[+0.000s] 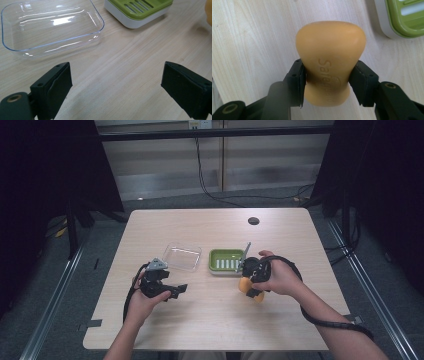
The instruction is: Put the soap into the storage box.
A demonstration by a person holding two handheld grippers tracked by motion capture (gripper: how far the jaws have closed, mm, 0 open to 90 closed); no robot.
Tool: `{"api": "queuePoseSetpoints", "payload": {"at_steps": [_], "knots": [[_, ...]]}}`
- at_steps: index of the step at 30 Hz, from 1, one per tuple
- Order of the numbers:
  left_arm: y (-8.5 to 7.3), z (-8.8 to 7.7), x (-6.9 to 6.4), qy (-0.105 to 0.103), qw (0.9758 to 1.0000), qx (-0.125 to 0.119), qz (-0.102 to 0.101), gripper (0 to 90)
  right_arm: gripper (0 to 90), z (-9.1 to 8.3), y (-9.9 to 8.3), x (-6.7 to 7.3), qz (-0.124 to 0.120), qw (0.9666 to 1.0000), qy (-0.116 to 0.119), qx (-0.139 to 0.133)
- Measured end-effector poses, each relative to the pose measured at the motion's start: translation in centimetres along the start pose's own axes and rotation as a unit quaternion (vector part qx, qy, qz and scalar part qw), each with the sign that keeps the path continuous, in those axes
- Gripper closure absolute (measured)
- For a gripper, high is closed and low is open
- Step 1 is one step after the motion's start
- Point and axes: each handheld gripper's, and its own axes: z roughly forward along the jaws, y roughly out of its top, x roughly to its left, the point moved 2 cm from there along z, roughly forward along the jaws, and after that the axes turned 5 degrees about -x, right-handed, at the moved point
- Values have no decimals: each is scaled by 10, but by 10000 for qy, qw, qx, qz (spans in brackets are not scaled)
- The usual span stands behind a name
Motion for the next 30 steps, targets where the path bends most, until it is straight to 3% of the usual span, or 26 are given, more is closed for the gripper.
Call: {"api": "queuePoseSetpoints", "payload": {"at_steps": [2, 30], "knots": [[0, 0, 0, -5, 10000, -3, -3, 94, 504, -3, 1, -2, 124, 9999, -47, 33], [0, -1, -1, 53, 10000, -19, 9, 94, 504, -11, 13, -23, 105, 9998, -187, 19]]}}
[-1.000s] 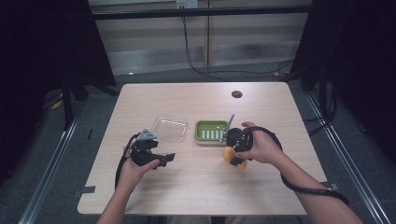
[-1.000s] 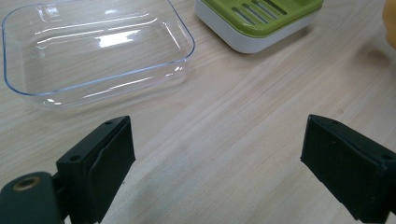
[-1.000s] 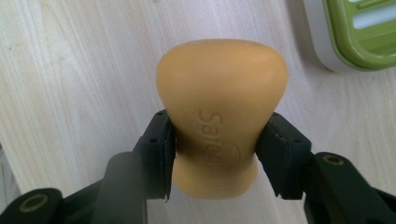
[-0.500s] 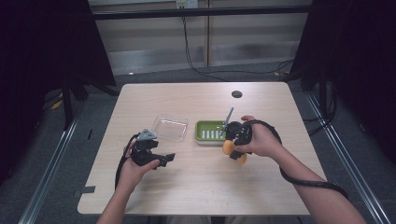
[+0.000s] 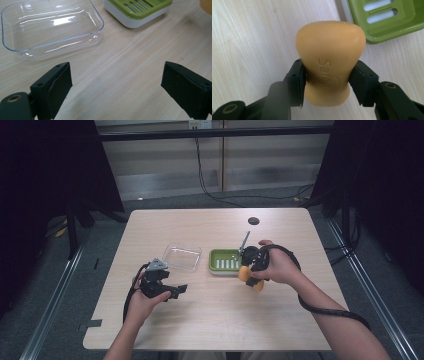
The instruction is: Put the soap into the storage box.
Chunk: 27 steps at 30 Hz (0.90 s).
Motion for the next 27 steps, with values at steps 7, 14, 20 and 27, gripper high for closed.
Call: {"api": "queuePoseSetpoints", "payload": {"at_steps": [7, 14, 20, 27], "knots": [[0, 0, -1, -17, 10000, 20, 12, 93, 504, -4, 3, -7, 69, 9999, -36, -67], [0, 1, -1, -25, 10000, 59, 37, 93, 504, -3, 7, -11, 127, 9999, -31, -84], [0, 1, -1, -27, 10000, 70, 52, 93, 504, -1, 9, -14, 128, 9999, -52, -63], [-1, 1, -2, -56, 9999, 81, 56, 93, 504, -1, 12, -17, 104, 9999, -28, -29]]}}
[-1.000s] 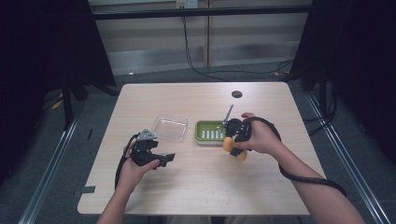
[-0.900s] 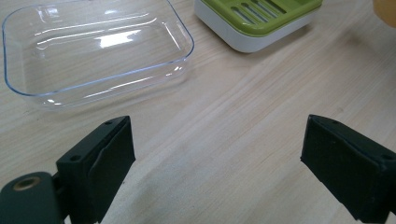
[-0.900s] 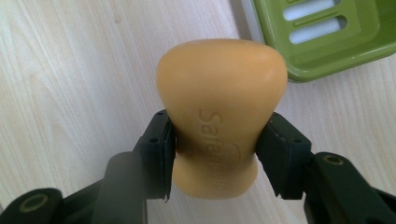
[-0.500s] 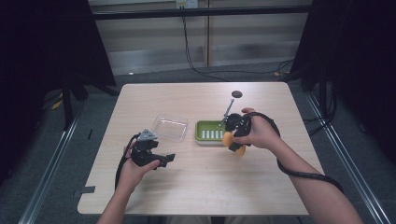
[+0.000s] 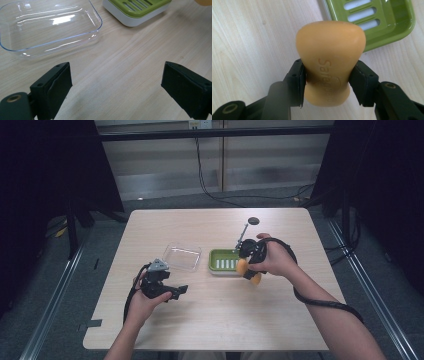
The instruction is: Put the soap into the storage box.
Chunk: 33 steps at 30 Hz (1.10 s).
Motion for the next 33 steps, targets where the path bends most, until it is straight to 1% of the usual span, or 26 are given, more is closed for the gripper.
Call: {"api": "queuePoseSetpoints", "payload": {"at_steps": [1, 2, 4, 5, 6, 7, 9, 12, 14, 19, 21, 22, 24, 25, 27, 28, 29, 31, 32, 33], "knots": [[0, 0, 0, 4, 10000, 2, 1, 93, 504, 0, 1, -1, 32, 10000, -22, -30], [0, 0, 0, 23, 10000, 4, 33, 93, 504, 1, 1, -1, 62, 10000, 18, -3], [0, 0, 0, 54, 10000, 35, 65, 93, 504, 1, 2, -2, 33, 10000, -12, -21], [0, 1, -1, 48, 10000, -5, 11, 93, 504, 0, 2, -3, 22, 10000, -13, 8], [0, 1, -1, 53, 10000, 8, 27, 92, 504, 0, 3, -4, 22, 10000, -19, 8], [0, 1, -1, 15, 10000, 38, 71, 92, 504, 0, 3, -4, 22, 10000, -19, 8], [-1, 1, -1, 3, 10000, 34, 39, 92, 504, -1, 3, -5, 53, 10000, -53, 32], [-1, 2, -1, -11, 10000, 30, 41, 92, 504, -2, 4, -8, 49, 10000, -44, 14], [-1, 1, -1, 26, 10000, 47, 41, 92, 504, -3, 5, -9, 101, 9999, -66, 18], [-1, 2, -1, -10, 10000, 26, 26, 92, 504, -1, 7, -12, 74, 10000, -49, 40], [-1, 2, -1, 19, 10000, 20, 29, 92, 504, -1, 7, -12, 74, 9999, -65, 56], [-1, 2, -1, -8, 10000, 24, 25, 92, 504, 0, 9, -12, 59, 9999, -67, 62], [-1, 2, -1, 27, 10000, 44, 33, 92, 504, 0, 10, -11, 37, 10000, -30, 77], [-1, 2, -1, -19, 10000, 48, 42, 92, 504, 0, 10, -11, 37, 10000, -30, 77], [-2, 3, -1, 7, 10000, 67, 53, 92, 504, 0, 12, -12, 15, 9999, -60, 83], [-2, 2, -1, 21, 9999, 75, 66, 92, 504, 0, 12, -11, 60, 9999, -62, 96], [-2, 2, -1, 22, 9999, 75, 69, 92, 504, -1, 13, -13, 0, 9999, -61, 90], [-2, 3, -1, -9, 10000, 60, 29, 93, 504, -1, 14, -13, 34, 9999, -52, 80], [-2, 3, -1, -17, 10000, 57, 25, 92, 504, -1, 15, -14, 6, 10000, -26, 80], [-2, 4, -1, -13, 10000, 48, 27, 92, 504, -1, 15, -14, 15, 9999, -49, 96]]}}
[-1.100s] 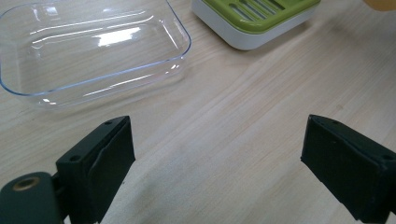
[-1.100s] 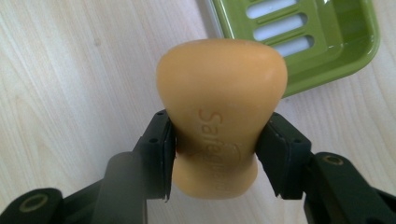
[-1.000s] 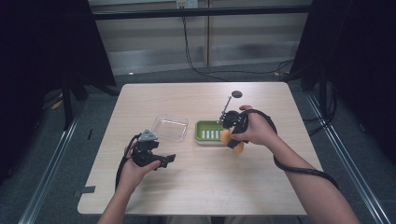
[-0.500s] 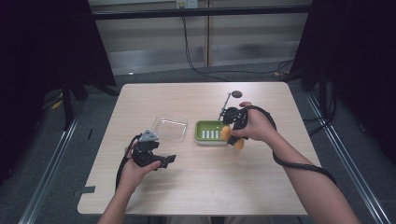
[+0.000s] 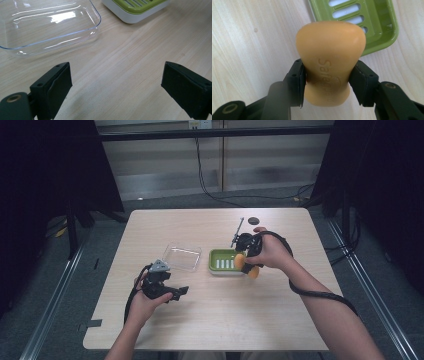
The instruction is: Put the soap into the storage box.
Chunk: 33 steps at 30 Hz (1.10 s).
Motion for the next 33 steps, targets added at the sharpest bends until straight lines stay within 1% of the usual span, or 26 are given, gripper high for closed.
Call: {"api": "queuePoseSetpoints", "payload": {"at_steps": [1, 2, 3, 6, 7, 9, 10, 11, 12, 13, 14, 15, 17, 21, 25, 26, 27, 28, 29, 30, 31, 33], "knots": [[0, 0, 0, 0, 10000, 0, 0, 92, 504, 0, 0, 0, 0, 10000, 0, 0], [0, 0, 0, 31, 10000, 10, 5, 92, 504, 0, 0, 0, 55, 10000, -4, 12], [0, 0, 0, -12, 10000, -4, -4, 92, 504, 1, 1, -2, -7, 10000, 19, -19], [0, 0, 0, 26, 10000, 17, 16, 91, 504, 1, 3, -3, 37, 10000, 7, 3], [0, 0, 0, 32, 10000, -14, -30, 91, 504, 1, 3, -3, 30, 10000, 4, -4], [0, 0, 0, 31, 10000, 28, 21, 91, 504, 1, 4, -4, 34, 10000, 3, -27], [0, 0, 1, 35, 10000, 31, 20, 91, 504, 1, 5, -5, 34, 10000, 17, 6], [0, 0, 1, 35, 10000, 36, 25, 91, 504, 1, 5, -5, 81, 10000, 16, 18], [0, 0, 1, 39, 10000, 33, 26, 91, 504, 1, 5, -5, 64, 10000, 12, 21], [-1, 0, 0, 22, 10000, 40, -3, 91, 504, 1, 6, -5, 115, 9999, 6, 10], [-1, 0, 0, 22, 10000, 40, -3, 91, 504, 1, 6, -5, 115, 9999, 6, 10], [-1, 1, 0, 29, 10000, 21, 0, 91, 504, 2, 6, -7, 55, 10000, -11, -13], [-1, 1, 1, 44, 10000, 4, 11, 91, 504, 2, 7, -8, 87, 9999, -8, 58], [-1, 1, 1, -12, 10000, 21, 4, 90, 504, 2, 9, -10, 61, 10000, 8, 40], [-1, 1, 1, -15, 10000, 15, 2, 90, 504, 3, 10, -11, 66, 10000, -2, 75], [-1, 1, 1, 31, 10000, -15, -5, 90, 504, 4, 11, -12, 92, 9999, -9, 88], [-1, 1, 1, 31, 10000, -15, -5, 90, 504, 4, 11, -12, 92, 9999, -9, 88], [-1, 0, 1, 33, 10000, 28, -29, 90, 504, 5, 12, -13, 96, 9999, 16, 86], [-1, 0, 1, 33, 10000, 28, -29, 90, 504, 5, 12, -13, 96, 9999, 16, 86], [-1, 1, 1, 19, 10000, 7, -32, 90, 504, 6, 13, -14, 43, 10000, -2, 90], [-2, 0, 2, -11, 10000, 33, -6, 90, 505, 6, 14, -14, 57, 9999, 8, 114], [-2, 1, 2, -5, 10000, 29, -4, 90, 504, 7, 15, -13, 62, 9999, -7, 89]]}}
